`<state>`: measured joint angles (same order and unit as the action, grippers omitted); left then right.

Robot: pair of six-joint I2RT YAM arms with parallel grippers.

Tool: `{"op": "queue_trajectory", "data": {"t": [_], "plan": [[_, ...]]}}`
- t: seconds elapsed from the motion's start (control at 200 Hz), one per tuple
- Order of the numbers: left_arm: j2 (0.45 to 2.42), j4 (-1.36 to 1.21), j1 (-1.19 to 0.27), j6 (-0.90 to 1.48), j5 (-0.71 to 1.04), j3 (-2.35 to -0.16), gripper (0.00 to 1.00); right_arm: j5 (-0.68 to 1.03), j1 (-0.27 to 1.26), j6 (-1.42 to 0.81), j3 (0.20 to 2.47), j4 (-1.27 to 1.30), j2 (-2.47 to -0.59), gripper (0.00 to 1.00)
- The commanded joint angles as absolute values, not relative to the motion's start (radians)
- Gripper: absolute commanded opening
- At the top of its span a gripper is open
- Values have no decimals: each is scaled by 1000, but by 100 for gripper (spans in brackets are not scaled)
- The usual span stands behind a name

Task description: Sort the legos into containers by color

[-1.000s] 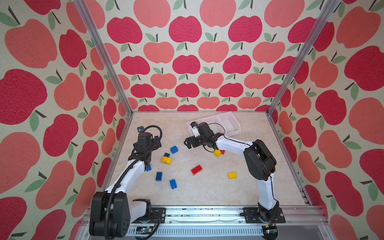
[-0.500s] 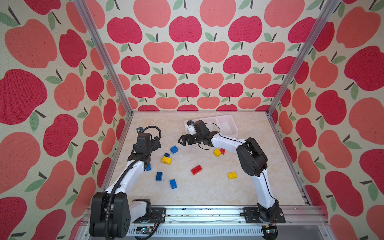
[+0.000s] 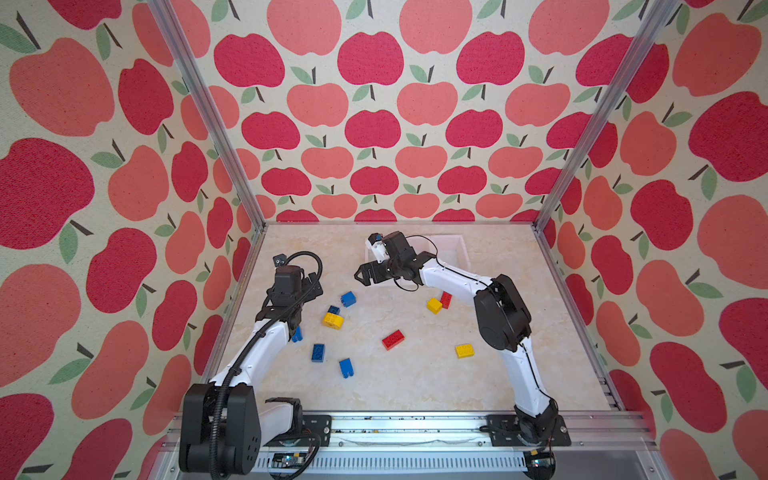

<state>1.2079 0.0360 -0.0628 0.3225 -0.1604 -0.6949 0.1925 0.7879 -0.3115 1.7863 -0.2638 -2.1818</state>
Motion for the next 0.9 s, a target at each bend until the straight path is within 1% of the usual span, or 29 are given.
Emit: {"op": "queue_trajectory", "data": {"t": [0.0,0.155,0.325,0.38,0.63,0.895], "plan": [[1224,60,-79,331,-149,-724,99,25,734,-208,1728,-380,-2044,93],[1236,53,-105,336,-153,-732,99,-78,652,-172,1634,-392,-1962,89],[1245,48,-127,344,-156,-739,99,-189,581,-152,1579,-385,-1940,79],[1248,48,-133,347,-154,-742,99,-196,558,-155,1570,-382,-1947,74],[1258,46,-156,351,-160,-750,99,-213,517,-152,1589,-405,-2028,65],[1262,46,-159,353,-160,-753,99,-204,517,-193,1611,-436,-2084,47]]}}
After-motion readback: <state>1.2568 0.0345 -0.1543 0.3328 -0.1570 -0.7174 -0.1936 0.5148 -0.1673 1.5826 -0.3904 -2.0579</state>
